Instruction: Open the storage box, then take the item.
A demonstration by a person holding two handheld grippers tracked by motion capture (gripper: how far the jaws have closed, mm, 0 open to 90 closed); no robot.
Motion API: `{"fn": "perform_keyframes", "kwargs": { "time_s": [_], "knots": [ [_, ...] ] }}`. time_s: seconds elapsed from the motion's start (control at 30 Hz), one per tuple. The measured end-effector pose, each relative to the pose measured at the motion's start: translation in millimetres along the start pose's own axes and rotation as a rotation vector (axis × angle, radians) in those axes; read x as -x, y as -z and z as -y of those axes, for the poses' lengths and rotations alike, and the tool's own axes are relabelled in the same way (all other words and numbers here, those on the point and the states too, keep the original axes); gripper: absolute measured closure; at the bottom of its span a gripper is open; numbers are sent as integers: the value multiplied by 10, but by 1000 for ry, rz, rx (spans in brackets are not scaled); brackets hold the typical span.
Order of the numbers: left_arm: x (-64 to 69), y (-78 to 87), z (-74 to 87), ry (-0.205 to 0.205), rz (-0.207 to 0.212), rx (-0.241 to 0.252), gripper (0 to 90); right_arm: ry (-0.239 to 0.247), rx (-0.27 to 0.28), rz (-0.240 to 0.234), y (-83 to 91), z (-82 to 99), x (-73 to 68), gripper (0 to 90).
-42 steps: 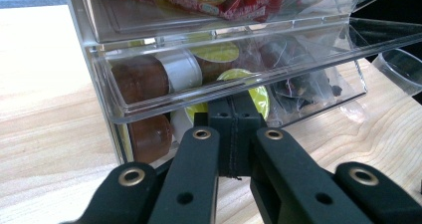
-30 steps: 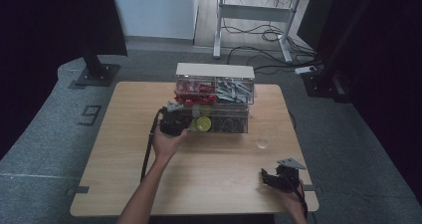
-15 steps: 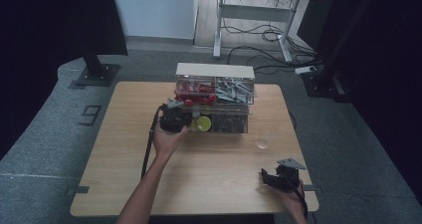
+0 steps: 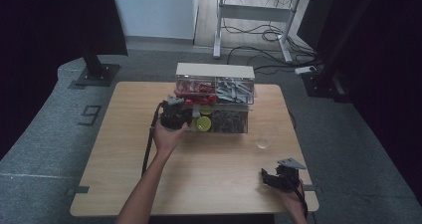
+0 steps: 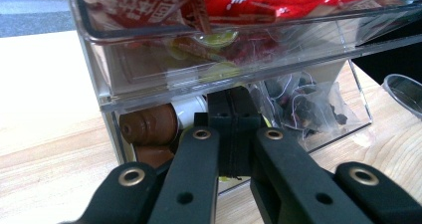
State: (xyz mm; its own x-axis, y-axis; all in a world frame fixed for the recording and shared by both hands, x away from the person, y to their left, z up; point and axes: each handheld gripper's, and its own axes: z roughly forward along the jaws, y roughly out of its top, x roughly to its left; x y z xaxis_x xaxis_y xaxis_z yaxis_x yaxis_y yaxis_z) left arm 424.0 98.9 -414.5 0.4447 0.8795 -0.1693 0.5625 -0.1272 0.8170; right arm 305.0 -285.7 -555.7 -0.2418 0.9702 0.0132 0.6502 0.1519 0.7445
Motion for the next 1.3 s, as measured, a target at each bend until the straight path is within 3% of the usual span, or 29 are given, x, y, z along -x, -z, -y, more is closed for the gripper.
{"fn": "perform_keyframes", "kwargs": {
  "time_s": [0.53,0.7,0.93,1.3],
  "knots": [
    [-11,-58,-26,-1,4,-11,900,0,1,0,-3,-3,3,167],
    [-13,-57,-16,2,7,-7,900,3,11,-4,11,5,0,224],
    [-22,-49,-13,0,10,-6,900,13,57,-20,100,-23,-64,291],
    [-29,-37,-8,2,13,-7,900,57,197,-102,418,-245,-299,434]
  ]
}}
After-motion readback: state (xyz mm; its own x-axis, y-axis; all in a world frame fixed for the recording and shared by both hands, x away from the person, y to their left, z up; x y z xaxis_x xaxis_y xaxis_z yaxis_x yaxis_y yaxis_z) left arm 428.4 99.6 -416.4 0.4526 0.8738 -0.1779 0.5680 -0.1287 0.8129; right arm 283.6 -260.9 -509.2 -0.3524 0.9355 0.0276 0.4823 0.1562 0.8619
